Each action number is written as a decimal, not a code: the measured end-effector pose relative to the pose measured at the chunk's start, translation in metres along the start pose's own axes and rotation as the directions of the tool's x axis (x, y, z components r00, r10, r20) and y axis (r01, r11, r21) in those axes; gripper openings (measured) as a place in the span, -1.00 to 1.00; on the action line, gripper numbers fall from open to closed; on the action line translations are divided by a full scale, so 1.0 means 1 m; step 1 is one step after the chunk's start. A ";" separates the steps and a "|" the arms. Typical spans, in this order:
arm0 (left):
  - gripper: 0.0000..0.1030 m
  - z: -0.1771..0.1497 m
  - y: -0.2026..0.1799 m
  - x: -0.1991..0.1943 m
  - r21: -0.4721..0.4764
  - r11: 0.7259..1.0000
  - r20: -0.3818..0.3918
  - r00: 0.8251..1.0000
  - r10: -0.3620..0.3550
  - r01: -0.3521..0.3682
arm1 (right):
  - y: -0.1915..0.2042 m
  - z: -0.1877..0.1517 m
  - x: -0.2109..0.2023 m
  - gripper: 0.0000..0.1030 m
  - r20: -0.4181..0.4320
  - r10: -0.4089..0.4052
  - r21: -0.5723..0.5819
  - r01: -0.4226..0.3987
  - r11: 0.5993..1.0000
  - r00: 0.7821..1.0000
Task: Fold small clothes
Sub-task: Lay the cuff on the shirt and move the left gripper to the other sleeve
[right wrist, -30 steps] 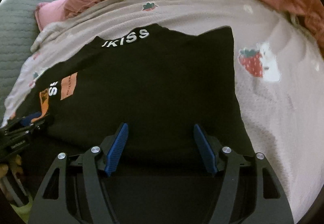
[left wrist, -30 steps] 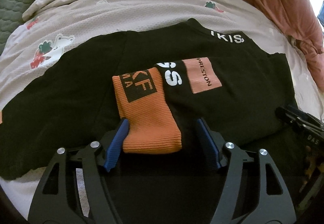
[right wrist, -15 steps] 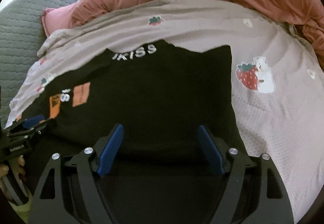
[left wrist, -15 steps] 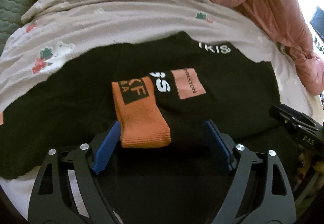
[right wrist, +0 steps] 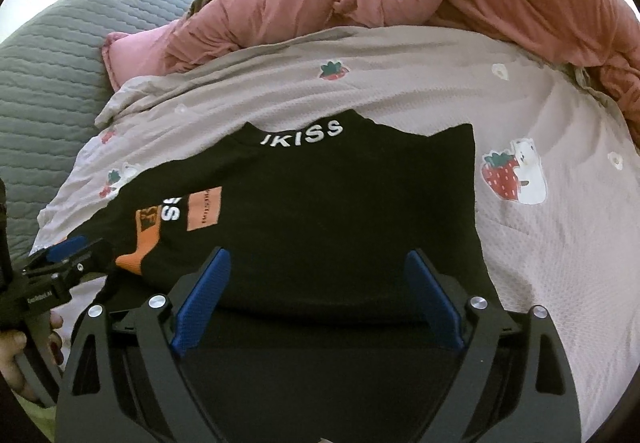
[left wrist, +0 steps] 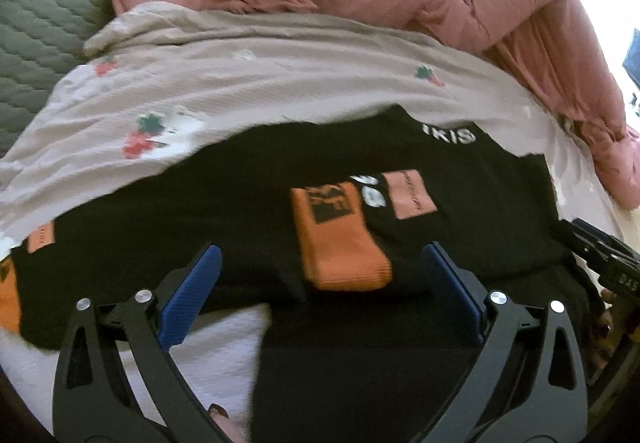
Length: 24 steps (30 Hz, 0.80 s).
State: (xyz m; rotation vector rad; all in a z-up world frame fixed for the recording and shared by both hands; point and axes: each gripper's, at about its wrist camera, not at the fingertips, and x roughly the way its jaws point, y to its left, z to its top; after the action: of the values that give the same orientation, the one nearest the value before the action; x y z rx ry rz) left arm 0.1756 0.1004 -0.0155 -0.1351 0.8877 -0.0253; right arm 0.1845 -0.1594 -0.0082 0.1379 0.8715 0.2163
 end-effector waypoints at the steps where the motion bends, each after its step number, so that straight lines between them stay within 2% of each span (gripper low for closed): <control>1: 0.82 -0.001 0.004 -0.003 -0.006 1.000 0.007 1.000 0.009 -0.009 | 0.002 0.000 -0.001 0.72 0.000 0.004 -0.004 -0.004 1.000 1.000; 7: 0.82 -0.005 0.040 -0.025 -0.073 0.993 0.064 0.993 0.101 -0.096 | 0.021 0.003 -0.010 0.72 0.018 0.026 -0.028 -0.025 0.999 1.000; 17: 0.82 -0.014 0.086 -0.047 -0.182 0.970 0.104 0.978 0.183 -0.162 | 0.080 0.006 -0.014 0.72 0.009 0.098 -0.131 -0.096 0.987 0.995; 19: 0.82 -0.017 0.095 -0.051 -0.203 0.962 0.110 0.972 0.208 -0.183 | 0.093 0.006 -0.014 0.72 0.005 0.105 -0.152 -0.103 0.983 0.994; 21: 0.82 -0.020 0.104 -0.055 -0.213 0.948 0.115 0.958 0.264 -0.236 | 0.104 0.007 -0.014 0.72 0.000 0.121 -0.172 -0.119 0.978 0.993; 24: 0.82 -0.024 0.115 -0.058 -0.238 0.937 0.113 0.951 0.289 -0.257 | 0.120 0.008 -0.015 0.72 0.001 0.133 -0.203 -0.130 0.970 0.991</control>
State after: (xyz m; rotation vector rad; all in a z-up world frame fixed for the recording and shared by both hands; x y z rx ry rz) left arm 0.1161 0.2168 -0.0004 -0.2168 0.7542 0.3416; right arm 0.1656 -0.0468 0.0335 0.0065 0.8210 0.4264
